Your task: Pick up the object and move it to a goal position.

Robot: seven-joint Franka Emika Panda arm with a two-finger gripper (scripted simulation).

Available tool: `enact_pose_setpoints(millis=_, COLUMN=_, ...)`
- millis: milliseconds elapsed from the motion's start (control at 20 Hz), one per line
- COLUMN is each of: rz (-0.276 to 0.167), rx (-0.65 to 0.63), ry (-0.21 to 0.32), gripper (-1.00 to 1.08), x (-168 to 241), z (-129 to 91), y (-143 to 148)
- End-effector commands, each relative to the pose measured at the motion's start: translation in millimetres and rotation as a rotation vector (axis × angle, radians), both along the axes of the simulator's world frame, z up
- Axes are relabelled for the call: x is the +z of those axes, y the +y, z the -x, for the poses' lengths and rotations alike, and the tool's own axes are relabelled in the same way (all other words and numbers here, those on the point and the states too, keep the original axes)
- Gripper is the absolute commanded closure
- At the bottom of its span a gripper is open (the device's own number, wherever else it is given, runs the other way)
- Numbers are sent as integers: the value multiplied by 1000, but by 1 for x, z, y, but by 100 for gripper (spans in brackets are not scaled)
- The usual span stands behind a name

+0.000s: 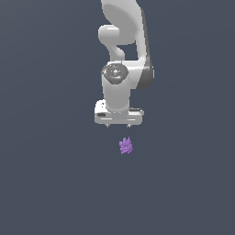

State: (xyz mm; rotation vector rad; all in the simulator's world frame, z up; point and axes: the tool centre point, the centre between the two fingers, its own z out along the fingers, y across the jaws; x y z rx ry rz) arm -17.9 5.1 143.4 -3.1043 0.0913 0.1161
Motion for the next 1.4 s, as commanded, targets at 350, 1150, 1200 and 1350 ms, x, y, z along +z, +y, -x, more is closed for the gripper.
enact_pose_setpoints(millis=350, rz=-3, rx=32, ry=3, gripper=-92, x=-4, z=1, y=24)
enact_pose_setpoints(millis=1150, rz=6, rx=110, ry=-25, gripper=-92, x=-24, z=-18, y=34)
enact_pose_setpoints(millis=1200, rz=8, rx=124, ry=-31, gripper=-92, x=-27, z=-22, y=34)
enact_pose_setpoints(millis=1350, rz=16, rx=168, ry=-50, gripper=-92, x=-40, z=-33, y=36)
